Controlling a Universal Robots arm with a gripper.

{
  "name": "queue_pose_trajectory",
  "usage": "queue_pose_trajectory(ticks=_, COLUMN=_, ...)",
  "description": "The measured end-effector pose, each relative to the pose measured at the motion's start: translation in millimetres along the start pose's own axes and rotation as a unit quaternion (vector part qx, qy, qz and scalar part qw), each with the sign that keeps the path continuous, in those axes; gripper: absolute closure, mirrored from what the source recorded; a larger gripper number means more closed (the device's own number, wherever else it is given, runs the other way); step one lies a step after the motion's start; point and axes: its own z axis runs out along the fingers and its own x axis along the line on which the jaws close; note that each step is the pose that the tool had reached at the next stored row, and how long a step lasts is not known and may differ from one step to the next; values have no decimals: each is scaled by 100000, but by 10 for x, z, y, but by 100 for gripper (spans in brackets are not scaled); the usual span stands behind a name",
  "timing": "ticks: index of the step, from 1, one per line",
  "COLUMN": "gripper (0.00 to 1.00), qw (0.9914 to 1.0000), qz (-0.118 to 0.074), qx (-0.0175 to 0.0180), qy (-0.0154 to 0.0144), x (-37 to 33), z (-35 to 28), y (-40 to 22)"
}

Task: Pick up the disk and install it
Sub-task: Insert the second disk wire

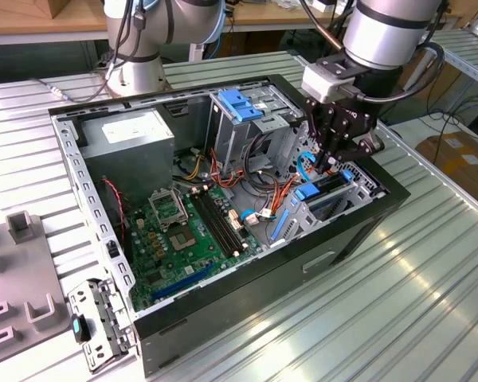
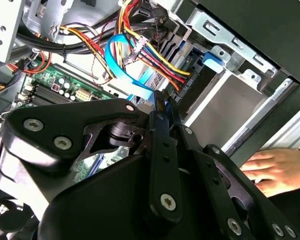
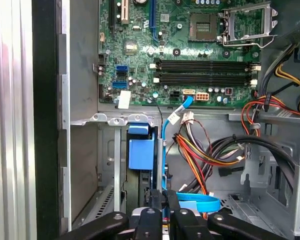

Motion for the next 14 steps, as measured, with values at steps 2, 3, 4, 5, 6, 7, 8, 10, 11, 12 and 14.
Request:
queue_pose_trajectory(ticks=2, gripper=84, qw=100000, qz=5, qx=16, qy=-112, x=28, z=2, y=3)
queue_pose_trajectory(ticks=3, gripper=84, qw=100000, qz=15, qx=25, qy=-192, x=46, z=5, y=5)
queue_pose_trajectory(ticks=4, gripper=84, qw=99999, qz=17, qx=47, qy=-342, x=69, z=5, y=6)
queue_pose_trajectory(ticks=5, gripper=84, qw=99999, qz=15, qx=63, qy=-532, x=87, z=7, y=5)
queue_pose_trajectory(ticks=6, gripper=84, qw=99998, qz=28, qx=72, qy=-695, x=100, z=8, y=6)
queue_pose_trajectory(ticks=7, gripper=84, qw=99996, qz=39, qx=81, qy=-923, x=114, z=9, y=6)
queue_pose_trajectory(ticks=8, gripper=84, qw=99992, qz=55, qx=87, qy=-1228, x=125, z=10, y=6)
queue_pose_trajectory(ticks=10, gripper=84, qw=99976, qz=106, qx=113, qy=-2200, x=155, z=12, y=7)
queue_pose_trajectory(ticks=11, gripper=84, qw=99968, qz=123, qx=123, qy=-2509, x=168, z=13, y=7)
queue_pose_trajectory(ticks=12, gripper=84, qw=99960, qz=139, qx=128, qy=-2806, x=185, z=14, y=8)
queue_pose_trajectory(ticks=14, gripper=84, qw=99954, qz=155, qx=131, qy=-3029, x=215, z=16, y=9)
